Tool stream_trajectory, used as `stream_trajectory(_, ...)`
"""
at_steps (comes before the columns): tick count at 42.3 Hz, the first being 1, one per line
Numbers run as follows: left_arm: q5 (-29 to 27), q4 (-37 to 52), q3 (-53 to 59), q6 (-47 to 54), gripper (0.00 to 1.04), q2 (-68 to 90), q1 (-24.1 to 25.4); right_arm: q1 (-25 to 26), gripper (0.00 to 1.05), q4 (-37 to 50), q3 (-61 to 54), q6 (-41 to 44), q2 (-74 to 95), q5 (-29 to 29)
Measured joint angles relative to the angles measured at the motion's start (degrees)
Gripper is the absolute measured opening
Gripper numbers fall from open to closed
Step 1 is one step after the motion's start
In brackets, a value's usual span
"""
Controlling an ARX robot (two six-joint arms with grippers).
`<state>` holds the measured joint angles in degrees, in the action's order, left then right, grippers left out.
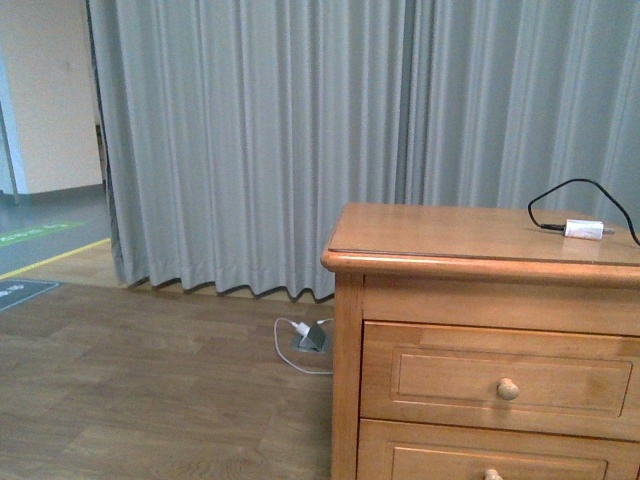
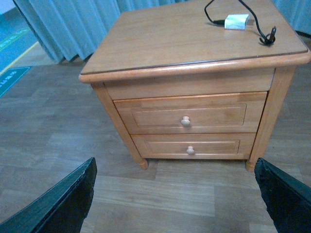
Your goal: Place pink marker in drawer with both arms
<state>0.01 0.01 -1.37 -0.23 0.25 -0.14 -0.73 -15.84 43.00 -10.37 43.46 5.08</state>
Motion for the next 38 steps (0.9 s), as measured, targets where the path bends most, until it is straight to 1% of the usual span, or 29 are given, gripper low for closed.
stream_trajectory(3,0.0,0.0,0.0,0.0,0.99,0.0,0.0,0.0,0.96,-0.1,0.0,0.0,0.0,0.0)
stream_trajectory(4,0.0,0.0,0.0,0.0,0.99,0.0,0.0,0.2,0.94,1.9,-0.9,0.7,0.0,-1.0)
stream_trajectory(6,0.0,0.0,0.0,0.0,0.99,0.0,0.0,0.3,0.88,9.3,-4.5,2.8,-1.0,-3.5)
stream_trajectory(9,0.0,0.0,0.0,0.0,0.99,0.0,0.0,0.5,0.77,18.8,-10.1,6.0,-3.6,-4.9)
stream_trajectory(10,0.0,0.0,0.0,0.0,0.99,0.0,0.0,0.6,0.71,22.2,-12.4,7.2,-4.9,-5.1)
stream_trajectory(12,0.0,0.0,0.0,0.0,0.99,0.0,0.0,0.7,0.63,25.5,-15.5,8.2,-6.9,-5.1)
stream_trajectory(16,0.0,0.0,0.0,0.0,0.99,0.0,0.0,0.7,0.43,28.0,-21.0,9.3,-10.1,-5.1)
stream_trajectory(19,0.0,0.0,0.0,0.0,0.99,0.0,0.0,0.7,0.32,28.8,-23.8,9.7,-11.1,-5.0)
stream_trajectory(22,0.0,0.0,0.0,0.0,0.99,0.0,0.0,0.7,0.16,29.7,-27.1,9.9,-13.0,-5.1)
stream_trajectory(26,0.0,0.0,0.0,0.0,0.99,0.0,0.0,0.7,0.01,30.3,-29.6,10.0,-15.2,-5.1)
stream_trajectory(38,0.0,0.0,0.0,0.0,0.99,0.0,0.0,0.7,0.01,30.4,-35.9,10.2,-21.6,-5.1)
